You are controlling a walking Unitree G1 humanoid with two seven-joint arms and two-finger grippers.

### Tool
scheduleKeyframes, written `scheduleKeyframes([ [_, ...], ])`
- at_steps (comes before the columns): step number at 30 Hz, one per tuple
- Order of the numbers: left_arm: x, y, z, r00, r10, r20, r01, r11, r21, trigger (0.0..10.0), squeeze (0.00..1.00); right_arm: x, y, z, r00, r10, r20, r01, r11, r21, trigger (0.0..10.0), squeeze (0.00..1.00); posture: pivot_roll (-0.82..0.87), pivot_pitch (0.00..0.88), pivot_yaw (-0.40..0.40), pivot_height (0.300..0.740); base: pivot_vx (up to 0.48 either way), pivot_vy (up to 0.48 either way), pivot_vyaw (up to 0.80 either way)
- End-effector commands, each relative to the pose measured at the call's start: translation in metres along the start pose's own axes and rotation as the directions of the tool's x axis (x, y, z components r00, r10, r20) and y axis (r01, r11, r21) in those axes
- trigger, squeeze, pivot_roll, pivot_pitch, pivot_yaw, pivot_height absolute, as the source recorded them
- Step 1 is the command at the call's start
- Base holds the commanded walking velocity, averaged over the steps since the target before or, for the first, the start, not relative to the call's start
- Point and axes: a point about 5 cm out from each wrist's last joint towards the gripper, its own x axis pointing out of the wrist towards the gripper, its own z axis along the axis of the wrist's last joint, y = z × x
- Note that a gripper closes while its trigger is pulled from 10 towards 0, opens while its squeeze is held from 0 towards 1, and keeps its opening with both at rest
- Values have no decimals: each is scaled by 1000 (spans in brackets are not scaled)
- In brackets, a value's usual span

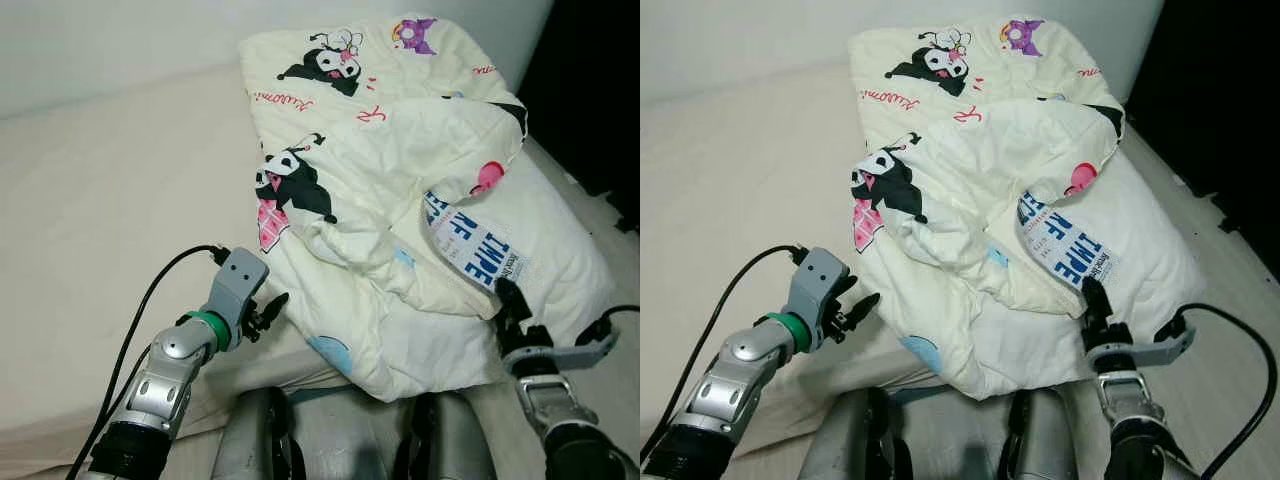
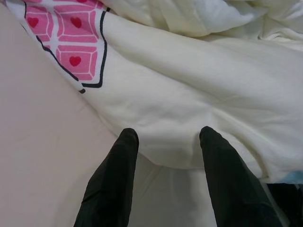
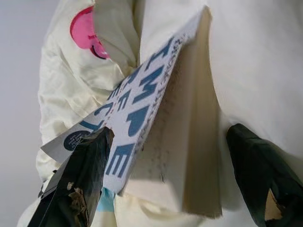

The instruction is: Clean up the room

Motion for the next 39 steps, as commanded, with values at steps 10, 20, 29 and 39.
scheduleKeyframes([
  [10,-3,0,-6,1000,-9,-29,9,1000,-2,10000,0,7,10,-2,995,88,-35,-89,996,-22,10000,0,256,169,201,595,0,0,0],
  [20,-2,0,-5,1000,-8,-25,8,1000,-4,10000,0,8,11,-24,989,65,-132,-68,997,-23,10000,0,259,167,199,595,0,0,0],
  [29,-5,2,-4,1000,-5,-22,5,1000,-2,10000,0,3,4,-33,991,1,-134,0,1000,4,10000,0,282,175,201,595,0,0,0],
  [39,-10,4,-6,999,14,-32,-14,1000,0,10000,0,10,10,-40,983,-18,-182,16,1000,-9,10000,0,301,191,195,595,0,0,0],
])
